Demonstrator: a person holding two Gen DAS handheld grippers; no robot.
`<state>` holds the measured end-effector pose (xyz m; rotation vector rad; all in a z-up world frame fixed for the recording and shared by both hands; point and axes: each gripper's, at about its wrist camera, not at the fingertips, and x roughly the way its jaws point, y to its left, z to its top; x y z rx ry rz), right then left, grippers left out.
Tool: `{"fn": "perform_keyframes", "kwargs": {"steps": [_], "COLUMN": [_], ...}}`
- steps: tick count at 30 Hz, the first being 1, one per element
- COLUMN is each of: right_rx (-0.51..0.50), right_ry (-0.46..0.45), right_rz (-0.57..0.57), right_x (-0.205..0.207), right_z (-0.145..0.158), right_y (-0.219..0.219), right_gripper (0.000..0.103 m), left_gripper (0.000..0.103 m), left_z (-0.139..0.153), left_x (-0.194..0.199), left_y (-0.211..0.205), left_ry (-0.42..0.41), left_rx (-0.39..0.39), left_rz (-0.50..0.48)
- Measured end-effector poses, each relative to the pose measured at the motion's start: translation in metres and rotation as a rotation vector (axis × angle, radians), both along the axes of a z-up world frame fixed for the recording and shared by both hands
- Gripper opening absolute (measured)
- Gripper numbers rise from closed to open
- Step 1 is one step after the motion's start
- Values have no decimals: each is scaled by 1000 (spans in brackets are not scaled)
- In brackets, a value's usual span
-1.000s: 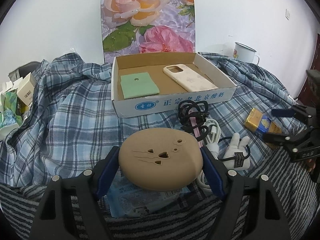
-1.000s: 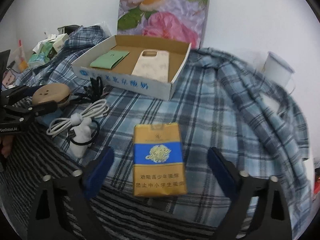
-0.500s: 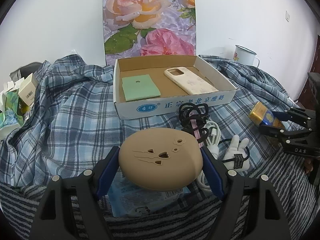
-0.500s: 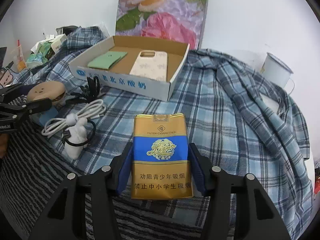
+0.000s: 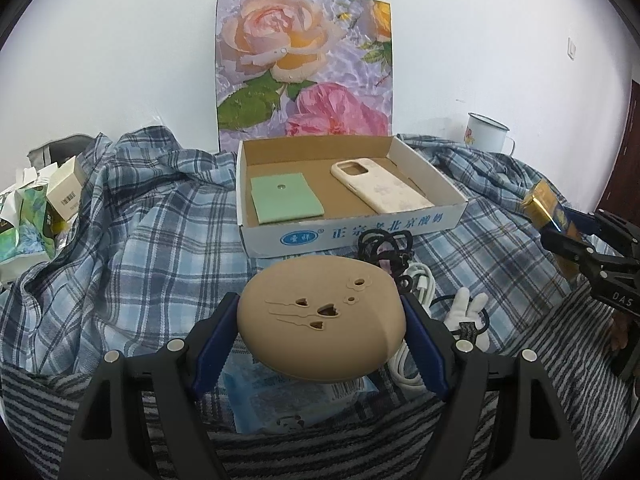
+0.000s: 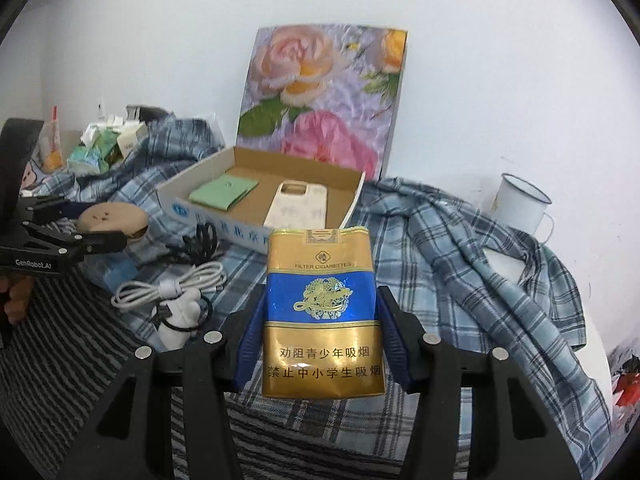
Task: Organize soft objects
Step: 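Grasp the gold-and-blue cigarette pack with the right gripper while the left gripper holds the pouch, then lift the pouch and cigarette pack and carry them toward the box with both grippers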
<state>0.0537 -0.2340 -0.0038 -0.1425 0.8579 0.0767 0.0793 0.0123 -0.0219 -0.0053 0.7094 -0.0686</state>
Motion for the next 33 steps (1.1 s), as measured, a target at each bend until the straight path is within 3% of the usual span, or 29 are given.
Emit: {"fn": "perform_keyframes", "kwargs": {"steps": [14, 33], "right_rx": [-39, 61], "right_ry": [-117, -156], "right_rz": [41, 119], "right_x": [-11, -20], "right_z": [19, 28], "right_y": [14, 52], "right_gripper": [52, 52], "left_gripper": [80, 80], "left_z": [12, 31], "left_x": [-10, -22], "left_y": [2, 15], "left_ry": [-69, -164], "left_rx": [5, -2], "left_rz": [10, 54]}}
